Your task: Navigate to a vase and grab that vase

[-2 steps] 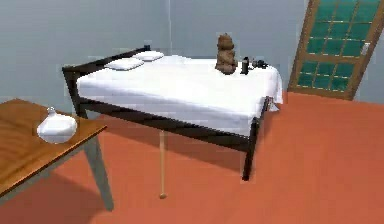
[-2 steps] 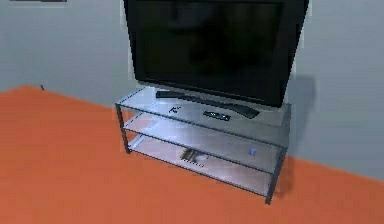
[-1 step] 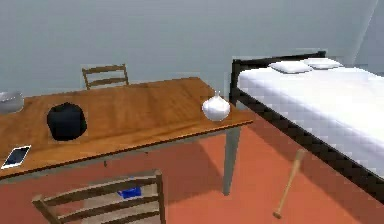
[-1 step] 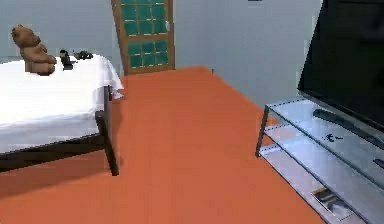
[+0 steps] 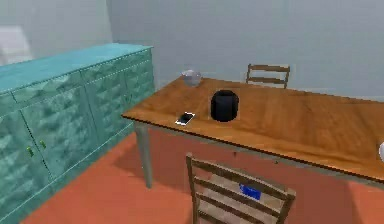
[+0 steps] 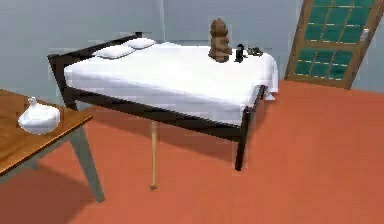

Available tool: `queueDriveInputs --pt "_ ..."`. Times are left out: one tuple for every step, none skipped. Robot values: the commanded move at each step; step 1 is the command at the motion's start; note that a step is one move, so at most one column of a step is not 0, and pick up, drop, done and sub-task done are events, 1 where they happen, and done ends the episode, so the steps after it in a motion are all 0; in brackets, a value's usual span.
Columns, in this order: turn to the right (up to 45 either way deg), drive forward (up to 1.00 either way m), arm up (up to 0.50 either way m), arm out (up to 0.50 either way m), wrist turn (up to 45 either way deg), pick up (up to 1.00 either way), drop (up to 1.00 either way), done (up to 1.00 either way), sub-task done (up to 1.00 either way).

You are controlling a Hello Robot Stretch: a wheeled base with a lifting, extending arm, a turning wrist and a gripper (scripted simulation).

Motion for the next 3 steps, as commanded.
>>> queueDriveInputs --pt "-33.0 0.0 0.0 0.0 0.0 0.0 0.0 0.0 0.0" --pt "45.0 0.0 0.0 0.0 0.0 0.0 0.0 0.0 0.0" --pt "45.0 0.0 0.0 0.0 0.0 0.0 0.0 0.0 0.0"
